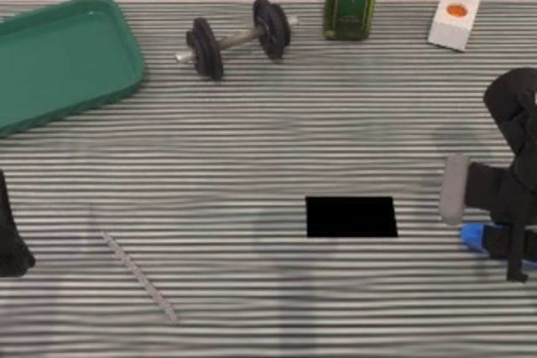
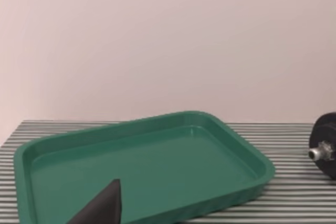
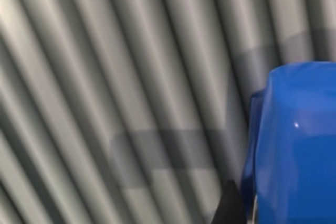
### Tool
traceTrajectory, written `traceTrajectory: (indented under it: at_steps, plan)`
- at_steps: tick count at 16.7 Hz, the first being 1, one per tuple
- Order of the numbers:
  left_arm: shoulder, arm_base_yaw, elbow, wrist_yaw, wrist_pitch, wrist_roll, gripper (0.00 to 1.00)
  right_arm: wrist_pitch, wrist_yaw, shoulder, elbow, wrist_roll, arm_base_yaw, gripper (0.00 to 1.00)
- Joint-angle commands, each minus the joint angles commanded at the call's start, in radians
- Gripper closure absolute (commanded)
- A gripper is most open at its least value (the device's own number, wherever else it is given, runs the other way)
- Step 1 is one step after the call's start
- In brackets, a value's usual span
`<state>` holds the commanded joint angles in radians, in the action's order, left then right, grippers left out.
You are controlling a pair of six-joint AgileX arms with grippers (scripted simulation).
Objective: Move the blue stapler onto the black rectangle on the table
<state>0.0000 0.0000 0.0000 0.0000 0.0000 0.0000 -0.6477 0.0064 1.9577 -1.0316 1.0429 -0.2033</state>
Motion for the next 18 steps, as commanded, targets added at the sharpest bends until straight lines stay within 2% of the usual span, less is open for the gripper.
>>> traceTrajectory:
  at_steps: [4,10,18]
  plan:
    - [0.000,0.000,0.000,0.000,0.000,0.000,0.00,-0.075,-0.001,-0.033,-0.049,0.005,-0.003,1.00]
    - [0.000,0.000,0.000,0.000,0.000,0.000,0.00,-0.357,-0.001,-0.157,-0.185,0.006,-0.009,1.00]
    - [0.000,0.000,0.000,0.000,0.000,0.000,0.00,-0.394,-0.001,-0.166,-0.219,0.002,-0.015,1.00]
